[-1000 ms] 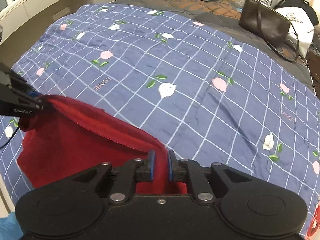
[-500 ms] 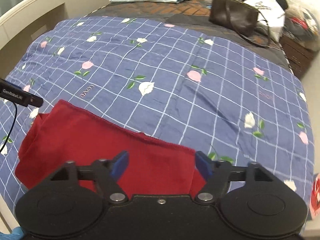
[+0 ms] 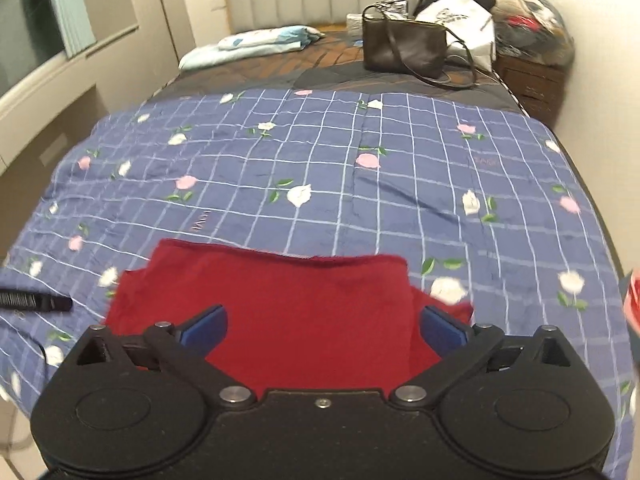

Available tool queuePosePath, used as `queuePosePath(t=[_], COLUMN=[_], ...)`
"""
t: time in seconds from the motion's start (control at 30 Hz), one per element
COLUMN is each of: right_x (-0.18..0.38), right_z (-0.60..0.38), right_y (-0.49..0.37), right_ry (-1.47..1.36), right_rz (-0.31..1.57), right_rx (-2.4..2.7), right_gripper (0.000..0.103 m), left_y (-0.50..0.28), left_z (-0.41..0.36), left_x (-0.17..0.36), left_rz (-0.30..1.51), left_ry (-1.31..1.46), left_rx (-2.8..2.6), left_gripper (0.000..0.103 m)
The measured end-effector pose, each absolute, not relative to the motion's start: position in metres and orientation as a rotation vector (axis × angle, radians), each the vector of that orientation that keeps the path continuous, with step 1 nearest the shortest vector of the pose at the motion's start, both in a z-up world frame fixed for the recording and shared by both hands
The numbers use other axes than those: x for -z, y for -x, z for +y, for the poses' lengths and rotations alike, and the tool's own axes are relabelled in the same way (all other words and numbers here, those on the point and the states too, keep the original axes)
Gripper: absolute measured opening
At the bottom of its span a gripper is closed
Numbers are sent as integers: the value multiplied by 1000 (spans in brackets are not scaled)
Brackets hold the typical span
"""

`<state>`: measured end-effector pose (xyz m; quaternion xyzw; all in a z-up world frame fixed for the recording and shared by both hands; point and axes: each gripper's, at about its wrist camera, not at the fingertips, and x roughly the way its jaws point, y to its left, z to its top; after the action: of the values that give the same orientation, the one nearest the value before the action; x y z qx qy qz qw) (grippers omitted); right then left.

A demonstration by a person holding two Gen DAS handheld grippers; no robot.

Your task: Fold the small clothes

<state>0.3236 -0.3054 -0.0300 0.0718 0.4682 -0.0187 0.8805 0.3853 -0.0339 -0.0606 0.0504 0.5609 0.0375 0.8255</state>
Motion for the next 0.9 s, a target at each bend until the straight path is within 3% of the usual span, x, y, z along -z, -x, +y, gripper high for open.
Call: queuePosePath(t=[0.53,0.9], right_x=[8,-1], right_z=[-231,-222], right_y=[-185,-156], right_ry=[-162,-102], right_rz=[1028,1054], right_rx=[30,11], right_gripper=[102,102], left_y=[-227,-188], left_z=[-5,1], left_x=[31,26], left_rz=[1230,1297], left_ry=[-123,-151], left_rx=[-110,-146], left_gripper=[102,102])
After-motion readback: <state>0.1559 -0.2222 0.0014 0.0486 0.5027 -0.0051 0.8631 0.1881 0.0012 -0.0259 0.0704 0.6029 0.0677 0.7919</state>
